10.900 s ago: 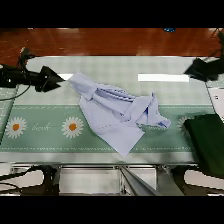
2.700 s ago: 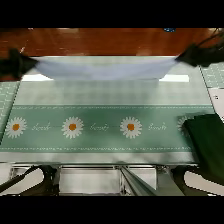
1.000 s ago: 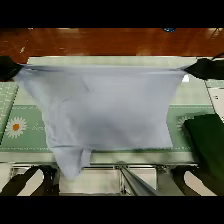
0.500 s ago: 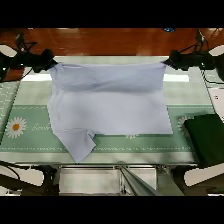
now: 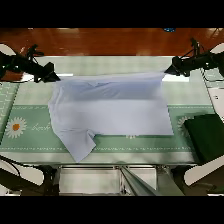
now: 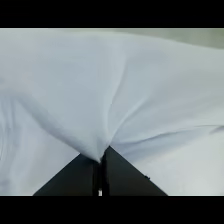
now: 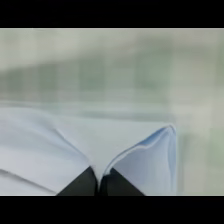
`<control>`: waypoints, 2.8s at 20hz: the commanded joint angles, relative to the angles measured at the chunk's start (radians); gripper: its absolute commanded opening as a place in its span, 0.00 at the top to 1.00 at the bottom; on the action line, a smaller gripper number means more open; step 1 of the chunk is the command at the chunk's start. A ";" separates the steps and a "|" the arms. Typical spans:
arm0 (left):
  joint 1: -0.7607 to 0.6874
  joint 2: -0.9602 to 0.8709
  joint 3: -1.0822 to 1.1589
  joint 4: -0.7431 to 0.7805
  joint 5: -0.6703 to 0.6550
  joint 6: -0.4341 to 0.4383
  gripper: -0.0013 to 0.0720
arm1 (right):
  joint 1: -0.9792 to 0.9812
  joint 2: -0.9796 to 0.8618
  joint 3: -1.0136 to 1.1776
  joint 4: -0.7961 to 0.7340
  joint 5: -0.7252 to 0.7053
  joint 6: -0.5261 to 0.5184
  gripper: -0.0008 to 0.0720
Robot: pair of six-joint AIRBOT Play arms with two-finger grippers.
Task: Fold the shirts.
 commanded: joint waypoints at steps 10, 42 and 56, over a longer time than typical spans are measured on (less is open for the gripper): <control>-0.038 -0.002 -0.205 0.094 -0.070 0.026 0.29 | 0.047 -0.004 -0.096 -0.216 0.079 0.055 0.43; 0.054 0.690 -1.332 -0.302 0.360 0.131 0.96 | -0.421 0.789 -1.154 -0.122 -0.046 -0.021 0.43; 0.063 0.690 -1.317 -0.302 0.347 0.161 0.96 | -0.198 0.649 -1.228 0.071 -0.253 -0.058 0.83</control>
